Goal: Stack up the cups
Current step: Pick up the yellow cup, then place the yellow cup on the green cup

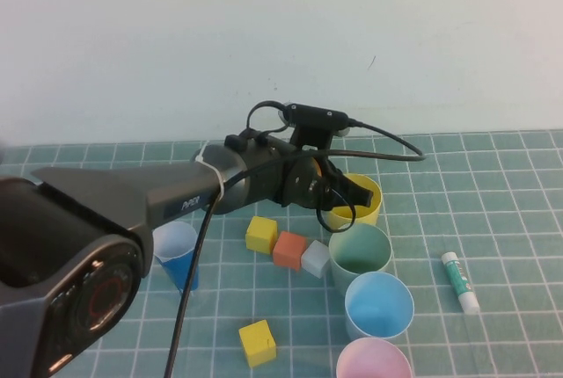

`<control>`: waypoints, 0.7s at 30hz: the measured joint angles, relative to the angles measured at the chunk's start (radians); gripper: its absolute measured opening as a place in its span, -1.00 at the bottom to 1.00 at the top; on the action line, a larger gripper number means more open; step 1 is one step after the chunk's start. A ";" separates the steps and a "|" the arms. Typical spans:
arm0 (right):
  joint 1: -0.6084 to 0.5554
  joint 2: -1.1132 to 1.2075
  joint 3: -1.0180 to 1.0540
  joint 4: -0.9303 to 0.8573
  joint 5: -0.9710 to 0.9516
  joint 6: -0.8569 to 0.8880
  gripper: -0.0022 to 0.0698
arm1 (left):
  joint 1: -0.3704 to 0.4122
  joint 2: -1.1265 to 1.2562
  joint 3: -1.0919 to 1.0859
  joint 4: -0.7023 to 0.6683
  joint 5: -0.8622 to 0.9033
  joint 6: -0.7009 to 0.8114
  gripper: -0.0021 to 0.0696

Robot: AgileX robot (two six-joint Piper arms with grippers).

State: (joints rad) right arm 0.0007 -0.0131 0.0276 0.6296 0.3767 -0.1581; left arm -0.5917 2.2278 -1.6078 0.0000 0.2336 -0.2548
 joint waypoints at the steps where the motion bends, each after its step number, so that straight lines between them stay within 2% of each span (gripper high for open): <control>1: 0.000 0.000 0.000 0.000 0.000 0.000 -0.95 | 0.000 0.000 0.000 0.000 -0.005 -0.003 -0.88; 11: 0.000 0.000 0.000 0.000 0.000 0.000 -0.95 | 0.059 -0.153 0.000 0.012 0.027 -0.014 -0.90; 17: 0.000 0.000 0.000 0.000 0.000 -0.014 -0.95 | 0.037 -0.329 0.007 0.033 0.285 0.121 -0.90; 21: 0.000 0.000 0.000 0.000 0.000 -0.021 -0.95 | 0.006 -0.396 0.083 -0.034 0.379 0.199 -0.90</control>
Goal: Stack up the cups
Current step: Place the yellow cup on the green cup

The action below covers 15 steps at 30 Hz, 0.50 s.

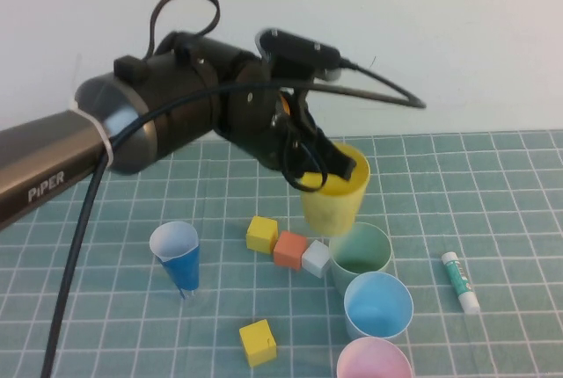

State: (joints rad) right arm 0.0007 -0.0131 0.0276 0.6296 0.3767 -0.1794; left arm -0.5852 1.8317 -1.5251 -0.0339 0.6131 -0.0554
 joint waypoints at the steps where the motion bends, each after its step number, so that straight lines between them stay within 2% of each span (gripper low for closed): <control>1: 0.000 0.000 0.000 0.000 0.000 0.000 -0.95 | -0.006 -0.005 0.024 -0.035 0.000 0.019 -0.90; 7: 0.000 0.000 0.000 0.002 -0.002 0.000 -0.95 | -0.007 0.011 0.079 -0.189 -0.053 0.106 -0.90; 15: 0.000 0.000 0.000 0.004 -0.002 -0.001 -0.95 | -0.007 0.079 0.079 -0.261 -0.157 0.138 -0.90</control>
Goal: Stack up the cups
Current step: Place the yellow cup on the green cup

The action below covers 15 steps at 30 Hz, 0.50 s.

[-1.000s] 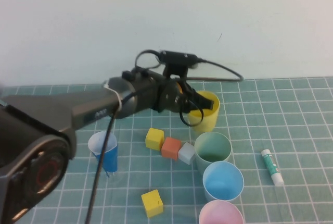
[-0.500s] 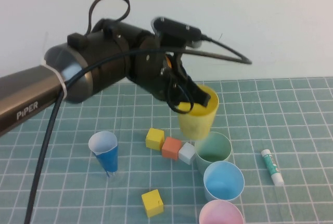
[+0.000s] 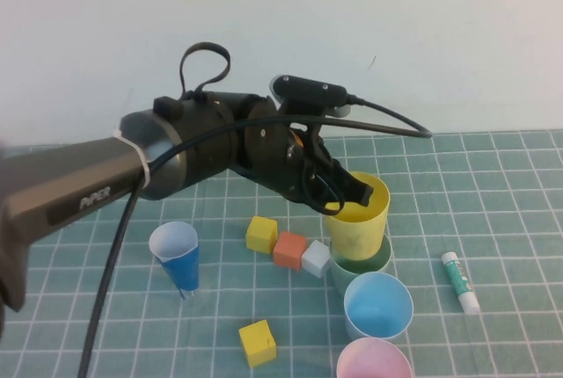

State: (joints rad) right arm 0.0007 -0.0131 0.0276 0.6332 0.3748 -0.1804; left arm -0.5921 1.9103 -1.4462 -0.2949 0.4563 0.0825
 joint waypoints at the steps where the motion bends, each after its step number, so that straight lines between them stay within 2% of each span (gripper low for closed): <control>1: 0.000 0.000 0.000 0.002 0.000 0.000 -0.95 | 0.000 0.012 0.000 -0.010 -0.004 0.003 -0.90; 9: 0.000 0.000 0.000 0.004 0.000 0.000 -0.95 | 0.000 0.068 0.000 -0.024 -0.031 0.021 -0.89; 11: 0.000 0.000 0.000 0.006 0.000 0.000 -0.95 | 0.000 0.072 0.000 -0.024 -0.038 0.046 -0.83; 14: 0.000 0.000 0.000 0.006 0.000 -0.002 -0.95 | 0.000 0.072 0.000 -0.028 -0.040 0.069 -0.51; 15: 0.000 0.000 0.000 0.008 0.000 -0.001 -0.95 | 0.000 0.069 0.000 -0.028 -0.040 0.070 -0.33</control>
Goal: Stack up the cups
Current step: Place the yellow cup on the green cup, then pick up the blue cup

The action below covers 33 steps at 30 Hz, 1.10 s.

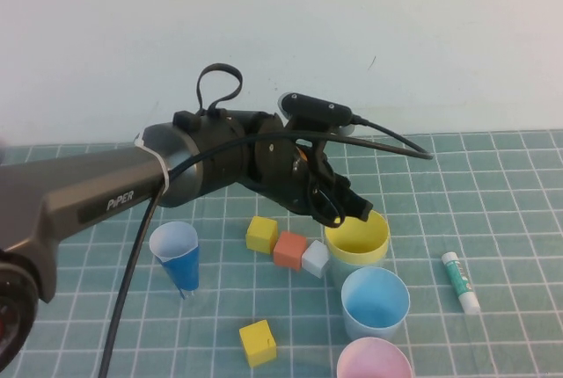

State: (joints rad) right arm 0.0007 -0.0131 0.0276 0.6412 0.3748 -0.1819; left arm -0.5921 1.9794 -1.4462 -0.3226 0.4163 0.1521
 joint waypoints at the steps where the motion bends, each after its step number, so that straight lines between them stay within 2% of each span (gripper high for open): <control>1: 0.000 0.000 0.000 0.005 0.000 -0.003 -0.95 | 0.000 -0.003 0.000 -0.002 0.006 0.000 -0.16; 3: 0.000 0.000 0.000 0.022 0.000 -0.008 -0.95 | 0.000 -0.021 0.000 -0.002 0.019 0.000 0.09; 5: 0.000 0.000 0.000 0.048 0.003 -0.015 -0.95 | 0.000 -0.052 0.000 0.014 0.037 0.000 0.11; 6: 0.000 0.000 -0.002 0.052 0.015 -0.024 -0.95 | 0.000 -0.076 0.000 0.035 0.049 0.000 0.04; 8: 0.000 0.000 -0.031 0.055 0.062 -0.052 -0.95 | 0.000 -0.137 0.000 0.079 0.071 -0.002 -0.24; 10: 0.000 0.000 -0.083 0.055 0.107 -0.078 -0.95 | 0.000 -0.206 0.000 0.124 0.100 -0.002 -0.62; 14: 0.000 0.043 -0.187 0.012 0.211 -0.094 -0.95 | 0.000 -0.347 0.035 0.149 0.131 -0.002 -0.88; 23: 0.000 0.402 -0.448 -0.056 0.495 -0.295 -0.95 | 0.000 -0.800 0.392 0.151 0.134 -0.020 -0.94; 33: 0.000 0.798 -0.722 -0.038 0.708 -0.502 -0.95 | 0.000 -1.243 0.754 0.176 0.137 -0.192 -0.94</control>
State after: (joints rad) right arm 0.0007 0.7849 -0.6946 0.6028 1.0832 -0.6838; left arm -0.5921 0.7369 -0.6919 -0.1466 0.5537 -0.0399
